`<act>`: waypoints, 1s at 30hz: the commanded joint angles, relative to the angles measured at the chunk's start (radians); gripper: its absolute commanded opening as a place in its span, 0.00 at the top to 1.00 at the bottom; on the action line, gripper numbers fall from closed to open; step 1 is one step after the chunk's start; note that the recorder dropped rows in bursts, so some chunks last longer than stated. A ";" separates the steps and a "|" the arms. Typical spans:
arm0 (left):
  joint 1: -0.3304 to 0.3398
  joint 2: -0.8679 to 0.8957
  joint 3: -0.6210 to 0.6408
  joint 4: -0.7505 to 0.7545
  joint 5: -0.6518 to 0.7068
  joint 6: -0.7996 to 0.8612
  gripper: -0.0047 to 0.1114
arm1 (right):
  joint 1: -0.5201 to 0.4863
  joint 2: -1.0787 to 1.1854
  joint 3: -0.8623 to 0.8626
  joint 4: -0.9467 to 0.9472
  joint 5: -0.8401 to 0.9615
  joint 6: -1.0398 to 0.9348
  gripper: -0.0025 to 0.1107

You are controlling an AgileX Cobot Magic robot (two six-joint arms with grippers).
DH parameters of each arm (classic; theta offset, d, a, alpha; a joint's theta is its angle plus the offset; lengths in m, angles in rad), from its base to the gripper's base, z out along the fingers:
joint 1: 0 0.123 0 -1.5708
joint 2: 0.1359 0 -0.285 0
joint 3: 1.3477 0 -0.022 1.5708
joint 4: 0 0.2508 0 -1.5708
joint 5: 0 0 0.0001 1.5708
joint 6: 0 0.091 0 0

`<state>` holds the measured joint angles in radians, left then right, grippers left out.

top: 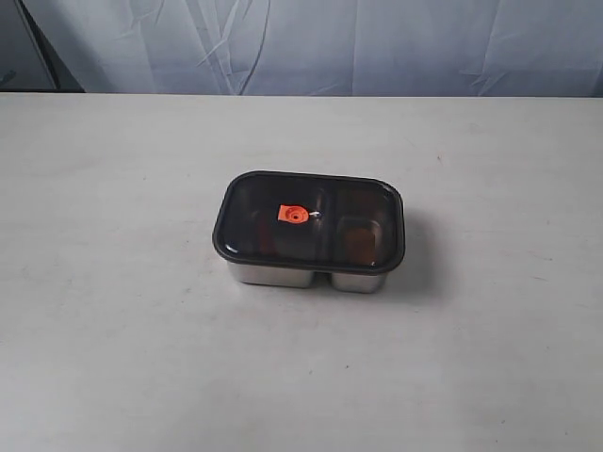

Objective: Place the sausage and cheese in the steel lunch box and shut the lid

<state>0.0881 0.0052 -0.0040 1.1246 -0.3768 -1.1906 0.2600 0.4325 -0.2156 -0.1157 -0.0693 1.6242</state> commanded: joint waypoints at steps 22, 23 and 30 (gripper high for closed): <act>0.001 -0.005 0.004 -0.001 -0.005 -0.006 0.96 | -0.202 -0.185 0.206 0.023 0.092 -0.552 0.99; 0.001 -0.005 0.004 -0.001 -0.005 -0.006 0.96 | -0.202 -0.187 0.204 0.042 0.049 -0.734 0.99; 0.001 -0.005 0.004 -0.001 -0.005 -0.006 0.96 | -0.202 -0.197 0.206 0.124 0.265 -1.599 0.99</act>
<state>0.0881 0.0052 -0.0040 1.1246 -0.3787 -1.1906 0.0639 0.2387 -0.0135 -0.0211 0.0650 0.2771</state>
